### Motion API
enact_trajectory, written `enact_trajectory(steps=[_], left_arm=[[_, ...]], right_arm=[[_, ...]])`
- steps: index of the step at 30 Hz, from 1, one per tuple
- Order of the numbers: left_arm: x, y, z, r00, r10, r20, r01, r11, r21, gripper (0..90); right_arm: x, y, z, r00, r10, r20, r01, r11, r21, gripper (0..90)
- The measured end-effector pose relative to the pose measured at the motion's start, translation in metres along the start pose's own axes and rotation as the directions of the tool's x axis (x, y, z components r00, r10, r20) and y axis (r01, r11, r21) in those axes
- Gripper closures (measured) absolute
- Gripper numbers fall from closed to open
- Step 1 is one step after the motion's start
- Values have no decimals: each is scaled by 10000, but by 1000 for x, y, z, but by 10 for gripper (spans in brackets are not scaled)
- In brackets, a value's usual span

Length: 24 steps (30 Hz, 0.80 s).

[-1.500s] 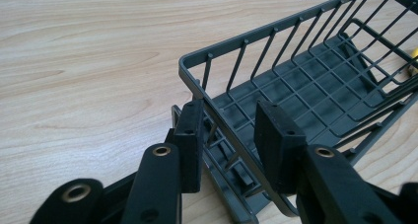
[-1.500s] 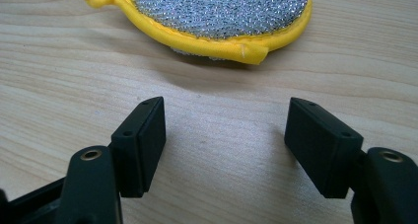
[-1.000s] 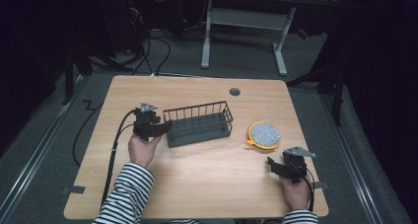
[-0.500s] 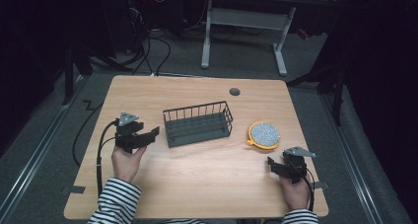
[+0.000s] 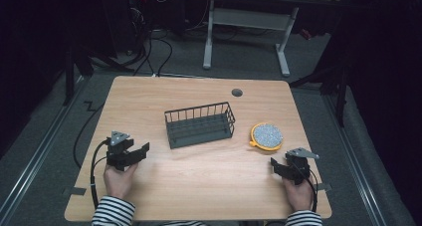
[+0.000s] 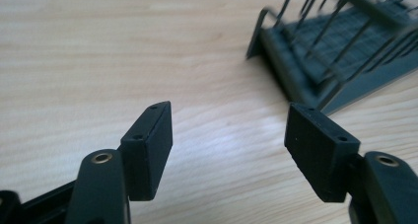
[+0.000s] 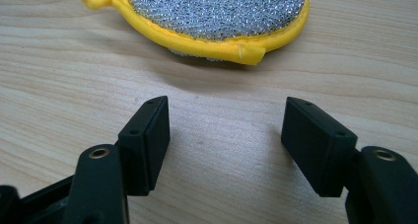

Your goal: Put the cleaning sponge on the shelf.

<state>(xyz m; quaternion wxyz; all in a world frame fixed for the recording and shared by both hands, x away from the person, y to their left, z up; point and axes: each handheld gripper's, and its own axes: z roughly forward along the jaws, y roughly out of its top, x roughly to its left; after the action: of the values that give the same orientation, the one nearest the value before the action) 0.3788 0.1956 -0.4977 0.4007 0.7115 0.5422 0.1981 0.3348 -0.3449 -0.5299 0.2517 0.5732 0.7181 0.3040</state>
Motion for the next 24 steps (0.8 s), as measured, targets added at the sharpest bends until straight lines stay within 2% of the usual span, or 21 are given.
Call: enact_trajectory(steps=[3,6,7,8,9,16,19,24], left_arm=[[2,-6,6,9999,-21,-130,23,9999,167,357],[6,-16,17,9987,144,-484,-114,9981,601,358],[5,-17,19,9971,249,-720,-202,9977,647,358],[5,-17,19,9971,249,-720,-202,9977,647,359],[6,-19,21,9955,337,-890,-276,9973,681,357],[10,-23,26,9921,443,-1174,-364,9970,686,347],[8,-26,29,9885,751,-1311,-655,9949,764,349],[7,-26,28,9880,732,-1357,-633,9951,754,347]], right_arm=[[0,0,0,10000,20,6,-20,10000,-4,357],[0,0,0,10000,30,19,-30,10000,-5,358],[0,0,0,10000,28,22,-28,10000,-12,363],[0,0,0,10000,46,59,-46,10000,-3,365],[0,0,0,10000,41,61,-41,10000,-8,365],[0,0,0,10000,11,59,-11,10000,2,361],[0,0,0,10000,23,65,-22,10000,-15,354],[0,0,0,10000,-10,37,10,10000,-6,347]])
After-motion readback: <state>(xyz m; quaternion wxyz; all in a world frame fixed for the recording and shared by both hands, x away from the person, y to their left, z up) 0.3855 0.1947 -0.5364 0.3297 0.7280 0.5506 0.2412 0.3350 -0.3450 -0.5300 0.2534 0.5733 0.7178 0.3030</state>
